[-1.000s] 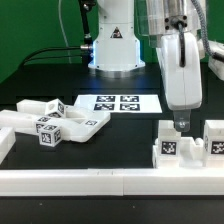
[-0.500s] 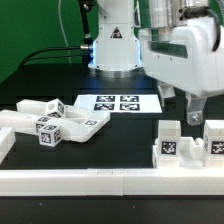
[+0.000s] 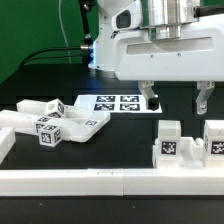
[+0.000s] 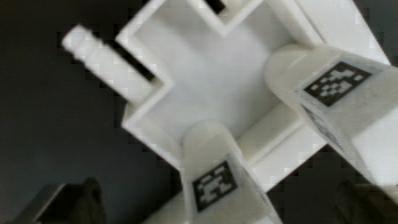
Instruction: Assemble chair
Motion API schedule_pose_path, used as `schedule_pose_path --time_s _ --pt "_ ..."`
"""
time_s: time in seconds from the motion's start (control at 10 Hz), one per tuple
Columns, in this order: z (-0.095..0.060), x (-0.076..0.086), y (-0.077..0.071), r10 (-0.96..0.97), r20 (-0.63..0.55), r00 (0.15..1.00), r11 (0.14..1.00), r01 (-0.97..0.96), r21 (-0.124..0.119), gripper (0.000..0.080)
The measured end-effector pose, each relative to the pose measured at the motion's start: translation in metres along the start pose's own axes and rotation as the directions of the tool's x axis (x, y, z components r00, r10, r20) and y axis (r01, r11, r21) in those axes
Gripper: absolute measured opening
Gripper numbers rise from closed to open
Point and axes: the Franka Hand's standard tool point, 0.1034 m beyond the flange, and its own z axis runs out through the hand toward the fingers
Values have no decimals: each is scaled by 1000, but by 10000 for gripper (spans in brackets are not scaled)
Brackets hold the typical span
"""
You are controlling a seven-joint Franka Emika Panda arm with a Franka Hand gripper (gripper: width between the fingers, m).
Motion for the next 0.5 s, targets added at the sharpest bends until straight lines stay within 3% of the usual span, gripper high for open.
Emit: schedule_pose_path --time_s 0.1,0.3,0.4,0.5 --pt "1 0 0 -35 1 999 999 35 -1 649" --pt "3 -1 6 -319 -19 948 948 319 -6 649" --pt "6 -2 10 -427 -16 904 904 427 -12 649" --pt "9 3 16 -615 -28 788 789 614 -22 649"
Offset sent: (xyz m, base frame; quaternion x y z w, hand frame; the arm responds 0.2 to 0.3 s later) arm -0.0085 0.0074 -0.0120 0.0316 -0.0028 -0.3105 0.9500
